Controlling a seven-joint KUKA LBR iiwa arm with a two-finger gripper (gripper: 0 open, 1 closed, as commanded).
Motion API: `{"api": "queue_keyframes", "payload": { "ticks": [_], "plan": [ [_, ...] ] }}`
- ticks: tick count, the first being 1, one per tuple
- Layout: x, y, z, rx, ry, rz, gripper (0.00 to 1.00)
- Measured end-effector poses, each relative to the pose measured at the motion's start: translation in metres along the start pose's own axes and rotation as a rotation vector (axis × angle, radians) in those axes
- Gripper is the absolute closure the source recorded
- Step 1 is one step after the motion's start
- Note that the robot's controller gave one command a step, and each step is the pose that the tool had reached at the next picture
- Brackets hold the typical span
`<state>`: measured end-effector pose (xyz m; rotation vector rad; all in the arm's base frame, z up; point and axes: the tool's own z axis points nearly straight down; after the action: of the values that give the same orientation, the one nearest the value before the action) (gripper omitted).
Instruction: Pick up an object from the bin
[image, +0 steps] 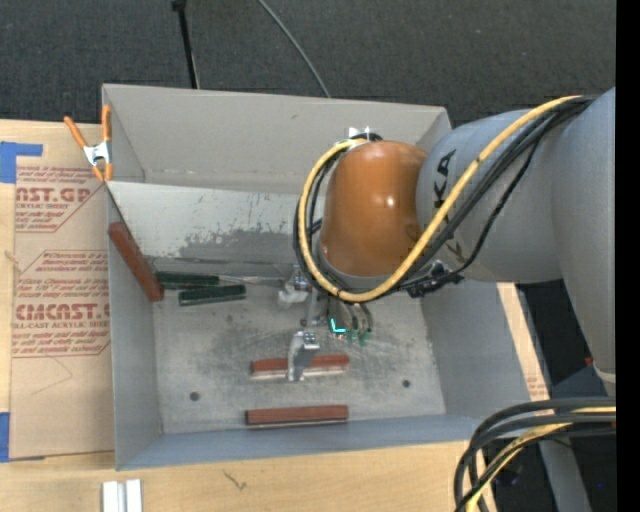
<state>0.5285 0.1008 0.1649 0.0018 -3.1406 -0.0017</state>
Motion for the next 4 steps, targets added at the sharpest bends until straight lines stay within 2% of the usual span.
{"api": "queue_keyframes", "payload": {
  "ticks": [1,2,3,4],
  "plan": [
    [-0.001,0.0,-0.001,0.0,-0.001,0.001,0.0],
    [0.003,-0.017,0.068,0.0,-0.006,-0.027,0.0],
    [0.01,-0.022,0.072,0.0,0.001,-0.007,0.0],
    [0.012,-0.017,0.053,0.0,-0.003,0.02,0.0]
  ]
}}
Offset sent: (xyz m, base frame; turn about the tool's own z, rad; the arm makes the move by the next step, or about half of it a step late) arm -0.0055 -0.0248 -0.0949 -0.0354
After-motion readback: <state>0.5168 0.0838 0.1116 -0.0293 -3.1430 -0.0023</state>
